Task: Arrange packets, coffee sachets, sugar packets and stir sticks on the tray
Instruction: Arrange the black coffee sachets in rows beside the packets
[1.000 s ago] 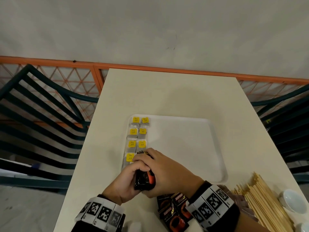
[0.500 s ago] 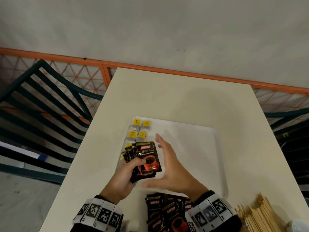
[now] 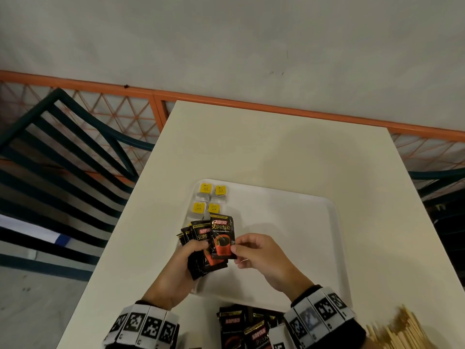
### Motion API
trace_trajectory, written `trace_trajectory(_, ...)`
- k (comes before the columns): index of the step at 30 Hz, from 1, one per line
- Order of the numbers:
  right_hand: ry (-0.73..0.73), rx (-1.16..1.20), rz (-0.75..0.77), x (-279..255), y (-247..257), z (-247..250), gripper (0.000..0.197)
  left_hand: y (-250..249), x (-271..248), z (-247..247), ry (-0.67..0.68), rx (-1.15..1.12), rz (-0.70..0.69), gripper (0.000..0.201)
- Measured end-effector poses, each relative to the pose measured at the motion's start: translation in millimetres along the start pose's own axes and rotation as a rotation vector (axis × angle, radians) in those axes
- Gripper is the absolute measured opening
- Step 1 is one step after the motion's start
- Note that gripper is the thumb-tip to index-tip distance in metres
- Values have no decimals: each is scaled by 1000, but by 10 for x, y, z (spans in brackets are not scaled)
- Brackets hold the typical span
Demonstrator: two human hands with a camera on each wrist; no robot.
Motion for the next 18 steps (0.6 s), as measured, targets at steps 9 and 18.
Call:
trace_trajectory(9,-171,-31,-13,389,107,371,6,34,34,210,-172,-30,-53,28)
trace_trajectory(18,-418,-205,-45,900,181,764,11,26,34,180,-190,-25,-84,36)
Point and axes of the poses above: each hand's wrist, its own x-axis towards the middle knuckle, its own z-axis out of the back of the hand, y = z × x, the point moved 4 cm from there along x, towards the middle knuckle, and after that the axes turned 15 degrees about y, right-handed, at the moved point
